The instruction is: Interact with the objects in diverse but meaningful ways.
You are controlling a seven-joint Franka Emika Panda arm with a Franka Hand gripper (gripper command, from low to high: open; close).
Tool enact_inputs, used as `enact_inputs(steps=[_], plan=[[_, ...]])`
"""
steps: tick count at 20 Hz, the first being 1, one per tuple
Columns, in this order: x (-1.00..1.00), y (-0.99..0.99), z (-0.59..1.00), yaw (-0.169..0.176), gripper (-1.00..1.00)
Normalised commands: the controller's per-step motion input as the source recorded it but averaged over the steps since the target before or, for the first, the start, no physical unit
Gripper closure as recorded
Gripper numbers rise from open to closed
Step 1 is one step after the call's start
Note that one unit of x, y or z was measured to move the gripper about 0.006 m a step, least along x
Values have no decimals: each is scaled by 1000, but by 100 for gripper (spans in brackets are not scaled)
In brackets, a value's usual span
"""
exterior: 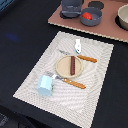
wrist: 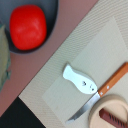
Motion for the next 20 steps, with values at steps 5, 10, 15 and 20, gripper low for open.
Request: enact_inputs(steps=[5, 10, 15, 20], plan=[[247, -393, -211, -211, -100], [92, -131, -225, -323, -100], [59, -79, -156, -345, -100], [17, -213, -114, -262, -100]])
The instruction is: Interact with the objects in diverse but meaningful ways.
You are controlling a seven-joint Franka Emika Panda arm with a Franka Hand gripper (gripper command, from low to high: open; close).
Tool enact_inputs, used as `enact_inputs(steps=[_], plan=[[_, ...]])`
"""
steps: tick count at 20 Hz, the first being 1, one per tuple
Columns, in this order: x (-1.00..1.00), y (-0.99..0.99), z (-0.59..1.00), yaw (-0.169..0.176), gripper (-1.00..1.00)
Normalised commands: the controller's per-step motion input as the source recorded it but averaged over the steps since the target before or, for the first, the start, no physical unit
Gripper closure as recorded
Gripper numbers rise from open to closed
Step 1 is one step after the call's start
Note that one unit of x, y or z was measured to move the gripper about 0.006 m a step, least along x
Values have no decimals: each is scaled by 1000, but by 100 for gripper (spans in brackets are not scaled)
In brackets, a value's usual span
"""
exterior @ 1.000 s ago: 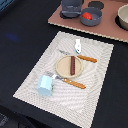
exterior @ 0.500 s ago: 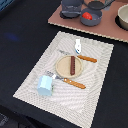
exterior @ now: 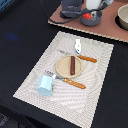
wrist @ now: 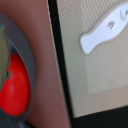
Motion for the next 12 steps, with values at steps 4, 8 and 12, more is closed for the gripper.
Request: enact_inputs(steps=[4, 8, 12], plan=[[86, -229, -90, -114, -100], [136, -278, -202, -55, -100], [86, -230, -354, -38, -100]])
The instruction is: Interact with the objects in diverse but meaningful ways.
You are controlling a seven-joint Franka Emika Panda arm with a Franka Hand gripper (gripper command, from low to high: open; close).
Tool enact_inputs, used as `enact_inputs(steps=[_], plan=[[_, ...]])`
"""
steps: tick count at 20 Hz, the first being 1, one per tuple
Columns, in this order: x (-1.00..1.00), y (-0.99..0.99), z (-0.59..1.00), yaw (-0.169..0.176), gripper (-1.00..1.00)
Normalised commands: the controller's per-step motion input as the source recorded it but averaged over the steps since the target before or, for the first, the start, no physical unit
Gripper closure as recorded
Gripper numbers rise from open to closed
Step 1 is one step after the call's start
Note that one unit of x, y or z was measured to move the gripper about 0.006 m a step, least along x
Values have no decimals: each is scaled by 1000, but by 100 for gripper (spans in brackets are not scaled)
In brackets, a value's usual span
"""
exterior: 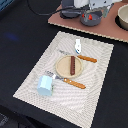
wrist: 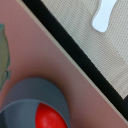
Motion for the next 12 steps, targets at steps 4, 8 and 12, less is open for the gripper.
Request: enact_inputs(steps=[4, 8, 12], plan=[[9, -274, -443, -33, -100], [-164, -126, -299, -22, -100], [-361, -131, -146, -20, -100]])
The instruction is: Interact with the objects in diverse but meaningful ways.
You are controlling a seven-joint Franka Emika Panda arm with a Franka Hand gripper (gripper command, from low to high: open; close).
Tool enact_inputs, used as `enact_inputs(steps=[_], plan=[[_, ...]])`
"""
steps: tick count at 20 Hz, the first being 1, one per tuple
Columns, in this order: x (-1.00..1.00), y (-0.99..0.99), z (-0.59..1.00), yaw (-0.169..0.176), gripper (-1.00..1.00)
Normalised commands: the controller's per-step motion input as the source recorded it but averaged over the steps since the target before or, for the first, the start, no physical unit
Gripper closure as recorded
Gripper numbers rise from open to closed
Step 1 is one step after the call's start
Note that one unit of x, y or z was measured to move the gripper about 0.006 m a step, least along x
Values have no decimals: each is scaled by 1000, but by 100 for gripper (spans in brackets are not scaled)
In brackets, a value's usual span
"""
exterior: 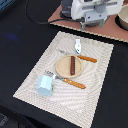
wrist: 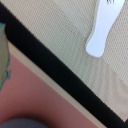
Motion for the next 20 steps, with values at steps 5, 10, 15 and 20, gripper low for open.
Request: enact_inputs(steps=[5, 10, 15, 20], plan=[[-383, -210, -227, -19, -100], [-357, -225, -327, -16, -100], [-357, -249, -427, -21, -100], [-379, -229, -527, -15, -100]])
